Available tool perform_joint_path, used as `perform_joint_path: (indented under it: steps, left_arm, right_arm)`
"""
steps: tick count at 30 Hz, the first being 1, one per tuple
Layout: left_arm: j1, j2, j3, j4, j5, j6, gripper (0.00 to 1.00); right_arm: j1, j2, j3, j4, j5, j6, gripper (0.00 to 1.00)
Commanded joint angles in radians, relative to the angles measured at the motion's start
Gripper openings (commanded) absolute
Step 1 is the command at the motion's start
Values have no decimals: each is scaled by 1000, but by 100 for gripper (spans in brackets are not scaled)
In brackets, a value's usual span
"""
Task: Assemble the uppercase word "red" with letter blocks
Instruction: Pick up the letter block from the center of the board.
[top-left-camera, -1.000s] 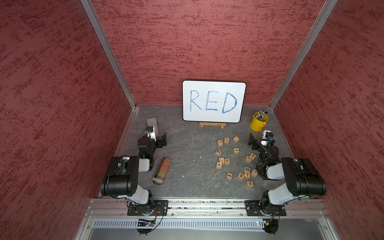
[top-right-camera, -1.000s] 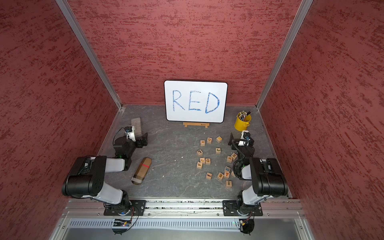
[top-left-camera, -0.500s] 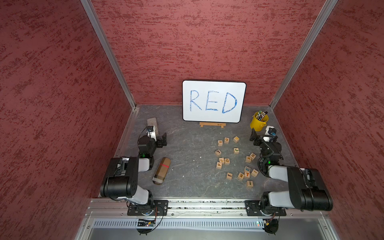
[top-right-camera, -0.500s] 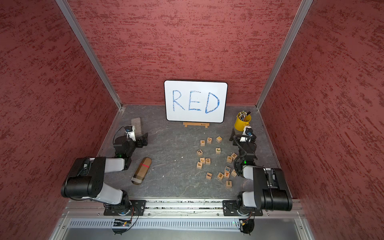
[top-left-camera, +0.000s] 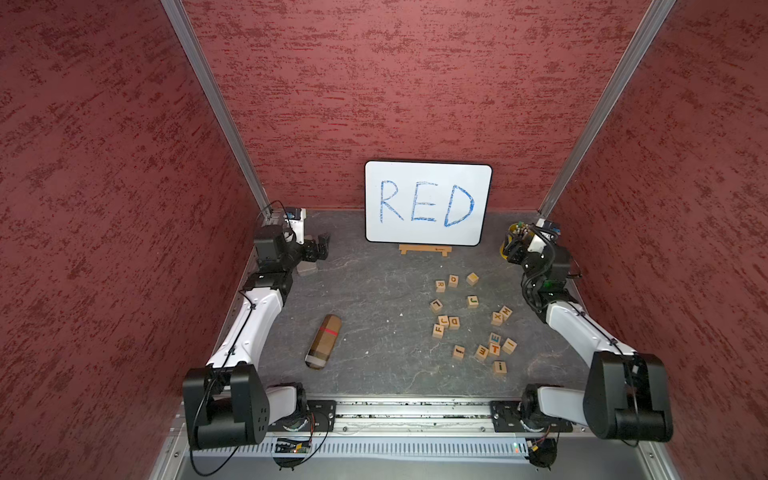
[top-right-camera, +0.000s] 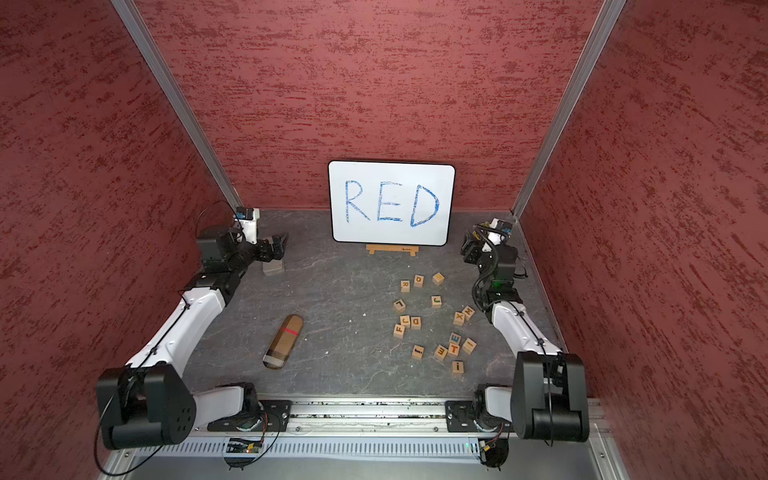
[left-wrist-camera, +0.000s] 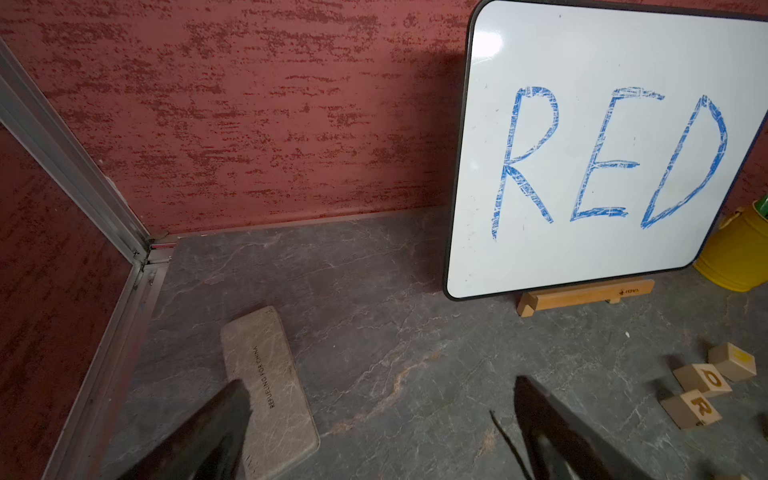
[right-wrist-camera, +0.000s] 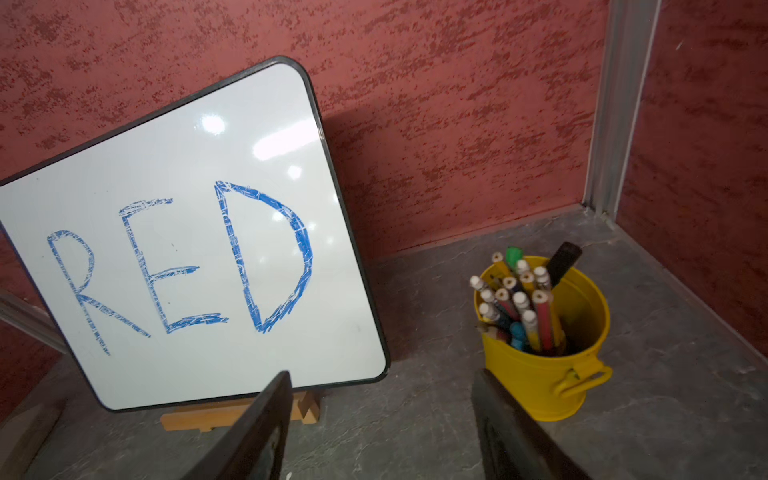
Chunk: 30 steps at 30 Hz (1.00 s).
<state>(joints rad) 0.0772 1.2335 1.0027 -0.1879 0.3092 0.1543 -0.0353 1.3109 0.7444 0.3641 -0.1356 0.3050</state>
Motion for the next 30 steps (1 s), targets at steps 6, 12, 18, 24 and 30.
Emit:
perform_joint_path:
  steps: [6, 12, 18, 24, 30]
  left_arm:
    - [-8, 18, 235, -493, -65, 114, 100]
    - [-23, 23, 261, -529, -34, 44, 100]
    - [-86, 55, 275, -534, -70, 67, 99]
    - [-142, 147, 337, -560, -151, 81, 99]
    - [-182, 183, 362, -547, -157, 54, 99]
  right_arm:
    - [92, 72, 209, -466, -4, 53, 70]
    - [196, 118, 344, -686, 22, 51, 70]
    - [297, 137, 379, -814, 3, 62, 69]
    - [339, 117, 341, -837, -36, 104, 67]
    - [366, 76, 293, -879, -31, 120, 65]
